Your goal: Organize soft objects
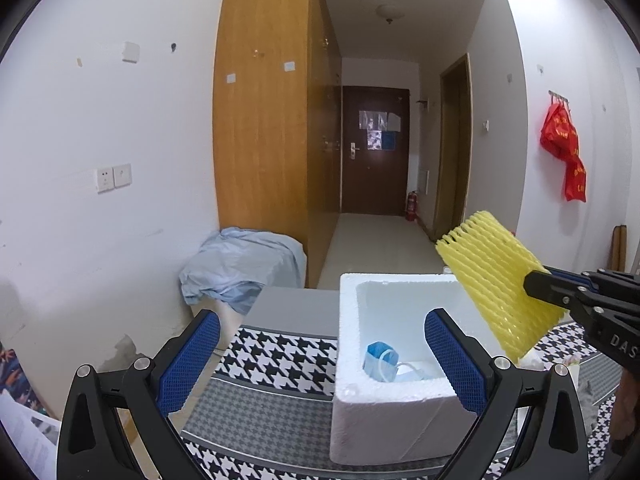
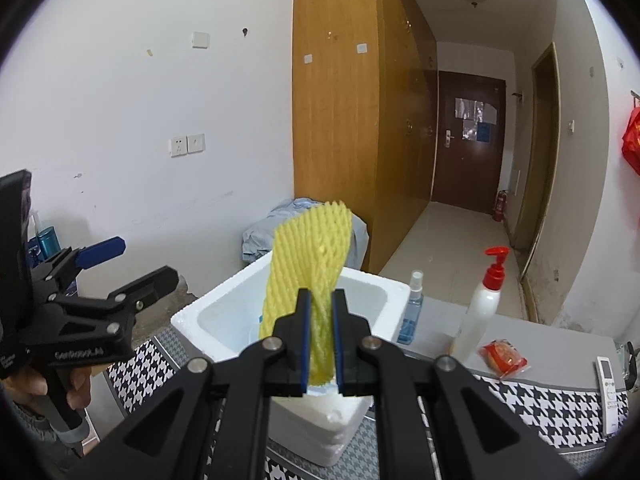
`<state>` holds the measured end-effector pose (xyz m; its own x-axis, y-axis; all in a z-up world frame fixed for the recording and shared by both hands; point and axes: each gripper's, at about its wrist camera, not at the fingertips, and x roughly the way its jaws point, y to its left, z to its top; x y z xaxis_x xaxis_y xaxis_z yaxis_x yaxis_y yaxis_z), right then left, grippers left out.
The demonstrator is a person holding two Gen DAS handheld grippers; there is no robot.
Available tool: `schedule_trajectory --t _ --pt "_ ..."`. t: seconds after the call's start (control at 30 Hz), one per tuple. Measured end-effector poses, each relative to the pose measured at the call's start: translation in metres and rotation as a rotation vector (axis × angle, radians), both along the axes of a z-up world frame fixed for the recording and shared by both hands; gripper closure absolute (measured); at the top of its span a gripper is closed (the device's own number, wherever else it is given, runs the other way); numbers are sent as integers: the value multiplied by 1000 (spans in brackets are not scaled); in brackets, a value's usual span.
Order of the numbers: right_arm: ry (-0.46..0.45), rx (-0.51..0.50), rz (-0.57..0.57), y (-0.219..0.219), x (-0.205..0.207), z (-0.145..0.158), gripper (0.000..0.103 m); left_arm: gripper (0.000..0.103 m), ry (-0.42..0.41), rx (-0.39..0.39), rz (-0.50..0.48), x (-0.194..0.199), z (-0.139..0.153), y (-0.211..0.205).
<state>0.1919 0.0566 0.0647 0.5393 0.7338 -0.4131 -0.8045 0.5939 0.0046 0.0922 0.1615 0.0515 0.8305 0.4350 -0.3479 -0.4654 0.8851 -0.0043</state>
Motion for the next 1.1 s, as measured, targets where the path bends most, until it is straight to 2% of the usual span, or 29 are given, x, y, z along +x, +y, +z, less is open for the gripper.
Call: schedule_trajectory --t 0.43,0.47,0.5,0.53,0.57,0.6,0.97,1.1 --pt "59 -55 -1 24 20 -7 90 1 12 -26 -12 -1 -13 2" --pt "69 -60 7 26 21 -8 87 1 13 -29 -9 -1 -14 3" --pt "72 -63 5 27 21 -8 67 1 12 -31 -3 -2 -14 4" --pt "72 -64 -2 27 22 -9 36 1 12 -33 0 -2 -14 5" --pt "66 -53 -8 25 20 -8 26 1 12 -33 4 -3 -14 5" --pt "60 -42 -10 24 19 -8 21 1 10 -34 7 -3 -14 6" --pt "59 -23 -5 12 11 -5 21 1 2 -36 31 -10 -12 7" --pt "51 -7 -8 4 5 -3 15 1 4 -35 29 -11 -11 4"
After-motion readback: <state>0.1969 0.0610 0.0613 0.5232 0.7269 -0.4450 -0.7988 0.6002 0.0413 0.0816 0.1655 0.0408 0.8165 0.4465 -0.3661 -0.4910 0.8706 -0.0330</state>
